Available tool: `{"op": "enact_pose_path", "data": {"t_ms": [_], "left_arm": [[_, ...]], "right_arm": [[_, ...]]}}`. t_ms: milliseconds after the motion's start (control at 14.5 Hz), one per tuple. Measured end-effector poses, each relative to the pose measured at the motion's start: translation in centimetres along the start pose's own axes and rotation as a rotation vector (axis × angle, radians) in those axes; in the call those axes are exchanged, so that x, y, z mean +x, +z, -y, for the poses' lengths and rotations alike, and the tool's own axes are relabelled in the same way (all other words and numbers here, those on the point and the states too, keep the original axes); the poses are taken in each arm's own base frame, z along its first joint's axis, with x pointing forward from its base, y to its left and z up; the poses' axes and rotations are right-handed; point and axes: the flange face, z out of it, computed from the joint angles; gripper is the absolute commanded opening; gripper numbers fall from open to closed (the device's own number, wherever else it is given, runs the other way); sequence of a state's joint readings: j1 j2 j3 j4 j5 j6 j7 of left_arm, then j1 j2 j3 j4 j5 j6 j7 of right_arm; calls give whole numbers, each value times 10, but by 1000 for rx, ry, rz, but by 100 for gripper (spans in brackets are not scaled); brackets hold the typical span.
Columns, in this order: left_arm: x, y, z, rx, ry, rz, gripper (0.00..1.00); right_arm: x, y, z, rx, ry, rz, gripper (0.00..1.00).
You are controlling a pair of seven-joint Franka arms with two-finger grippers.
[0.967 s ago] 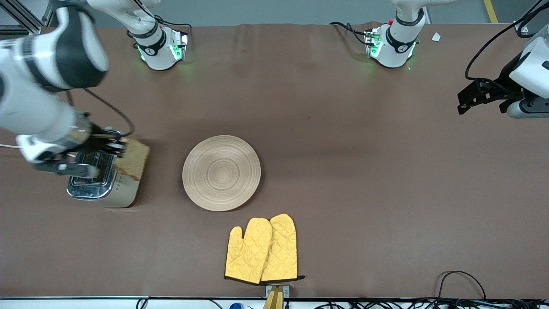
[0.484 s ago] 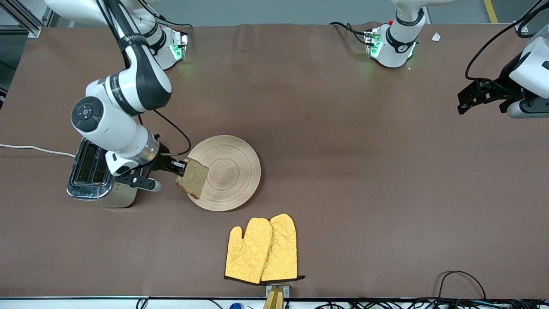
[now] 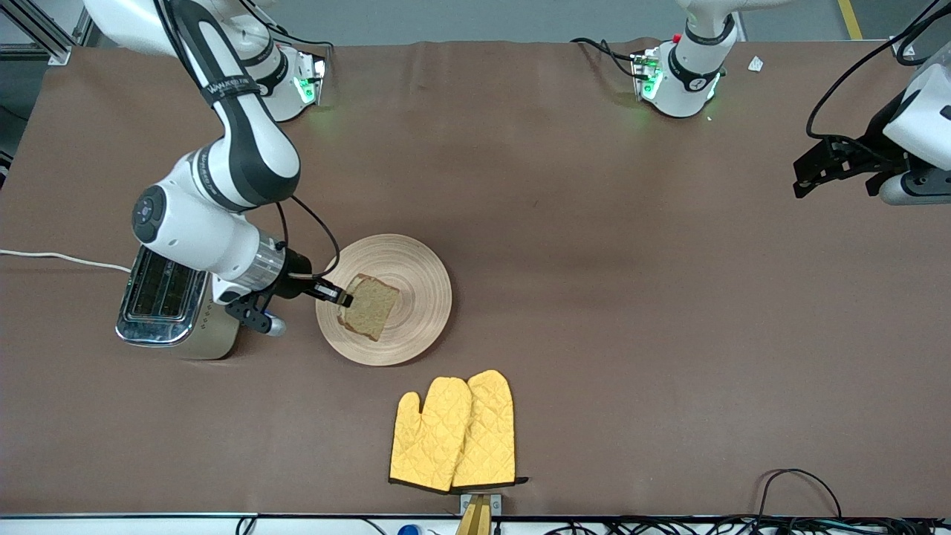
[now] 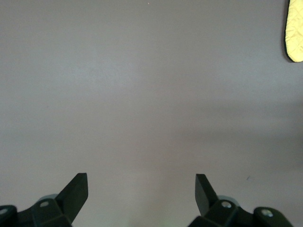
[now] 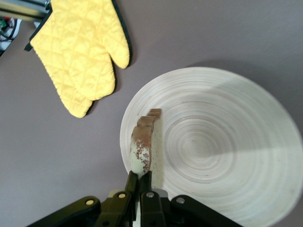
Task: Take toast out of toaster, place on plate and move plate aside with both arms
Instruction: 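Carry the bread slice over the wooden plate with the right gripper, then lower the bread onto the plate and open the right gripper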
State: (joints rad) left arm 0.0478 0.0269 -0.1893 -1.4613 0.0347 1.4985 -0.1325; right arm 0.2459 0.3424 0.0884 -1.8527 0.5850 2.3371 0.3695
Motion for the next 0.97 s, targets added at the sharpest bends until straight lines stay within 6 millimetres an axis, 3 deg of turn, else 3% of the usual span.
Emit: {"op": "enact_pose_path", "data": {"t_ms": [207,346,553,829,898,967], "left_arm": [[0,0,1,0,-2,0,100],[0,0,1,0,-2,0,100],[0,0,-2,0,3,0,100],[0,0,-1,0,3,0,100],[0,0,-1,0,1,0,100],[0,0,0,0,-1,0,100]], "right_arm": [[-8,36,-32,61,-54,39,0],[-12,49,-55,118,-113,61,0],[-1,50,-91,154,-181,53,0],[13,41,-112,162,-229,39,0],[16,39,-119,167,-230,53,6],[18,37,-128,172,-225,65,29]]}}
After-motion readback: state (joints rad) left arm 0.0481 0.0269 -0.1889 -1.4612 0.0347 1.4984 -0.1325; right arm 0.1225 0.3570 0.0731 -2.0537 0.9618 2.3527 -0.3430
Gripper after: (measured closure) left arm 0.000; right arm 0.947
